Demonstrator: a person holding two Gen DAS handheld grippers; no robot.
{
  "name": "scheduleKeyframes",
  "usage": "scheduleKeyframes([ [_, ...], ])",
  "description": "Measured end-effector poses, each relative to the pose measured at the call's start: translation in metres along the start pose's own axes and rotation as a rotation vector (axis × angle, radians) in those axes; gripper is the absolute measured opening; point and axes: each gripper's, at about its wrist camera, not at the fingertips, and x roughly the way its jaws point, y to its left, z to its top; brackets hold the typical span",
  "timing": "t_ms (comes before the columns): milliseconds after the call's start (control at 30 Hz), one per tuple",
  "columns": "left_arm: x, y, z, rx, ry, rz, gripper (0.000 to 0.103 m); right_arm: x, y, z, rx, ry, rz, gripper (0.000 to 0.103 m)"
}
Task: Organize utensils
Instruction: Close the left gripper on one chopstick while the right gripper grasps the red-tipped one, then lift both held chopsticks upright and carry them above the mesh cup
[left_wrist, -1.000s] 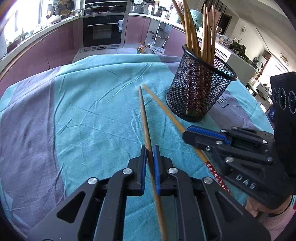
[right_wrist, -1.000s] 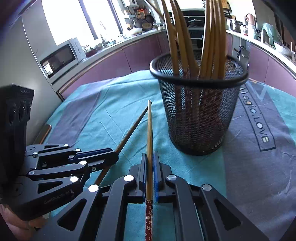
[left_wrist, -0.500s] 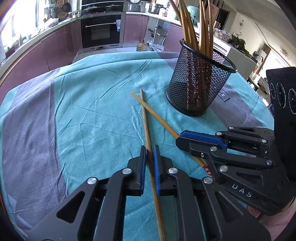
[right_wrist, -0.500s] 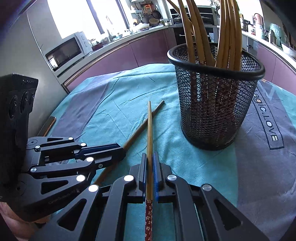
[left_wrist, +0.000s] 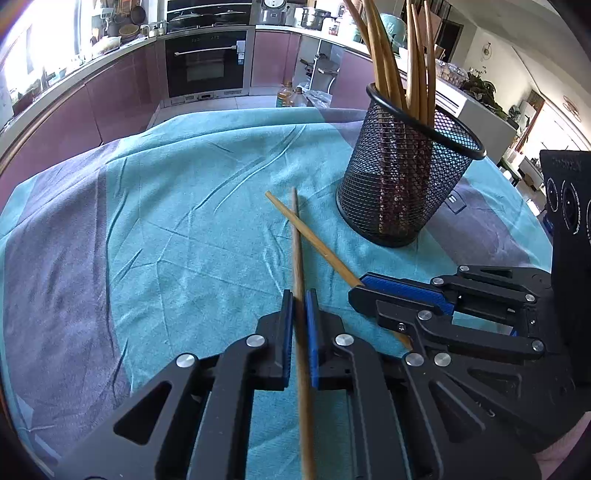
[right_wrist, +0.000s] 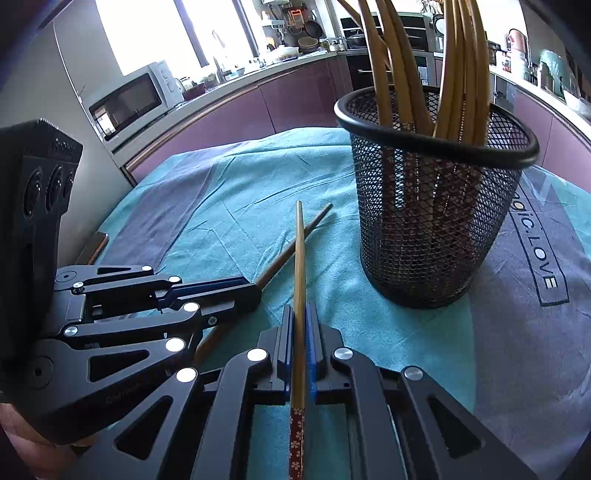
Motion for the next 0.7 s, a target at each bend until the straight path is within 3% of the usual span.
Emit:
scheduleKeyframes([
  [700, -0.059, -0.004, -0.004, 0.016, -0.106, -0.059, 0.008, -0.055, 0.005, 0.006, -0.025, -0.123, 0.05, 0.006],
])
